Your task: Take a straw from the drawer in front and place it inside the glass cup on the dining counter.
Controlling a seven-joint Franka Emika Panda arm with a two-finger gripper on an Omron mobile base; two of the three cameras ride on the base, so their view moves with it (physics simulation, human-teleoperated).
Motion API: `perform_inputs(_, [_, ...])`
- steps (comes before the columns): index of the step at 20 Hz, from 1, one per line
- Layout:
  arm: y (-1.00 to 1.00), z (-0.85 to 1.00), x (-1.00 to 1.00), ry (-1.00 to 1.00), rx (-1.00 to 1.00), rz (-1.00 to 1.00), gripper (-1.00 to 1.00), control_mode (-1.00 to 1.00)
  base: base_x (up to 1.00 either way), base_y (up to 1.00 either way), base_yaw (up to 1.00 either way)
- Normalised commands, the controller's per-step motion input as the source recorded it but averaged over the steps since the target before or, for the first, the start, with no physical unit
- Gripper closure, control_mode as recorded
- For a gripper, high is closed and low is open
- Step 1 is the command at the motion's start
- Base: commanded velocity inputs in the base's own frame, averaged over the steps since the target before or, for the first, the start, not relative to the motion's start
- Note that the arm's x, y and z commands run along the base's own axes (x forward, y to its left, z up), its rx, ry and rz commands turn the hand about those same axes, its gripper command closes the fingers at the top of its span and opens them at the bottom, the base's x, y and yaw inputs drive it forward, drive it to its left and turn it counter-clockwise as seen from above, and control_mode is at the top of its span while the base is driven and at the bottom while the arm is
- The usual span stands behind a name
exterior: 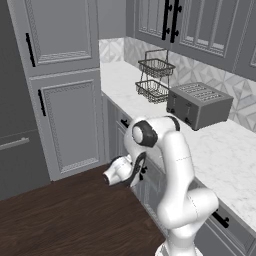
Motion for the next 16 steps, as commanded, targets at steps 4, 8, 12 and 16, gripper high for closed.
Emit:
perform_inputs(4, [0.75,0.0,-0.28,0.0,0.0,-0.01,1.0,-1.0,0.0,0.0,0.0])
perform_inputs(8, [0.74,0.0,-0.24,-0.01,0.0,-0.02,1.0,-1.0,0.0,0.0,0.0])
perform_inputs(12, [0.66,0.0,-0.14,0.0,-0.01,-0.07,-1.0,-1.0,0.0,0.0,0.0])
perform_inputs(16, [0.29,0.0,-0.31,-0.02,0.0,-0.09,-1.0,-1.0,0.0,0.0,0.0])
